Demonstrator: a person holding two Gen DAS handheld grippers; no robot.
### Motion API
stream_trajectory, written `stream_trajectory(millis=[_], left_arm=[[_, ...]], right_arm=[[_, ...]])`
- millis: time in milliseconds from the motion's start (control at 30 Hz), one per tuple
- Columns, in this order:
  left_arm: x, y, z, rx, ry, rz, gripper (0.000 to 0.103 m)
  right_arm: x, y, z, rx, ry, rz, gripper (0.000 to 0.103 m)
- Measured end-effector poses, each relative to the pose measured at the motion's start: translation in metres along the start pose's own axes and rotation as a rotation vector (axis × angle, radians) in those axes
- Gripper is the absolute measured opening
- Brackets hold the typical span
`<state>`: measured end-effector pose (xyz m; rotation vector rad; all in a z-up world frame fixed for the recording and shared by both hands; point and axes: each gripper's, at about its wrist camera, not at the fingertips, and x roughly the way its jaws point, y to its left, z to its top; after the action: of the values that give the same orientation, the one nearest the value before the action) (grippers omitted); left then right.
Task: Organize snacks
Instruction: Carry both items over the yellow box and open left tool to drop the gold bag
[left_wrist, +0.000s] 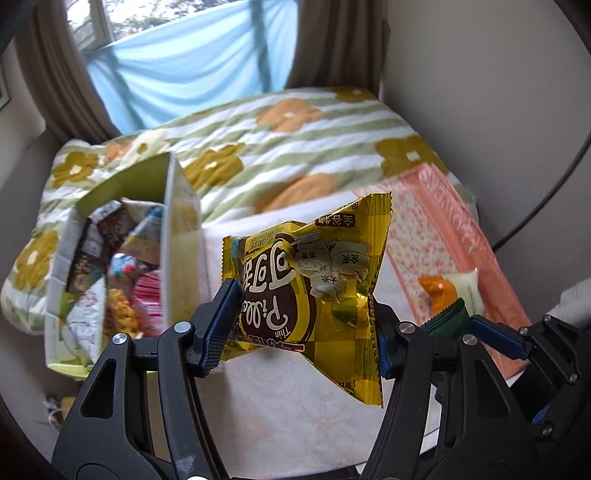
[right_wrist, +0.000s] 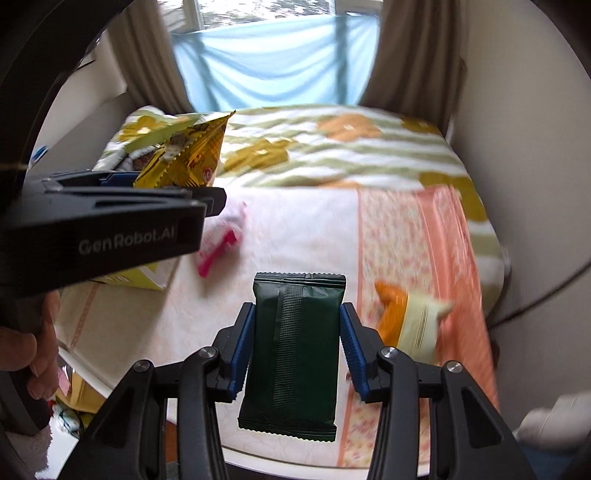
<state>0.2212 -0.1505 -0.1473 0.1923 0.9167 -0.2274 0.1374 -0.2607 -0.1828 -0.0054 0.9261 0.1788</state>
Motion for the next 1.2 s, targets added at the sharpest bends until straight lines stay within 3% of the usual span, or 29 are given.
stream_trajectory(millis=[333,600,933,1200], left_arm=[[-0.045,0.080,0.019,-0.130,-0.081,0.099,0.059],[-0.043,0.186,0.021,-0.235,-0.068,0.132,0.059],[0.003,0.299,0.018,-0.280,0.021,0.103,0.058],[0.057,0.329,0.000,-0.233,0.147,0.021,0.059]], right_arm=[[-0.013,0.044,0.072,-0.148,-0.071,0.128,0.041],[0.006,0.112,0.124,-0.176,-0.097,0.216,0.041],[0.055,0.181,0.170,-0.134,-0.080,0.236,0.041],[0.085,0.200,0.174,-0.060,-0.024,0.188,0.041]])
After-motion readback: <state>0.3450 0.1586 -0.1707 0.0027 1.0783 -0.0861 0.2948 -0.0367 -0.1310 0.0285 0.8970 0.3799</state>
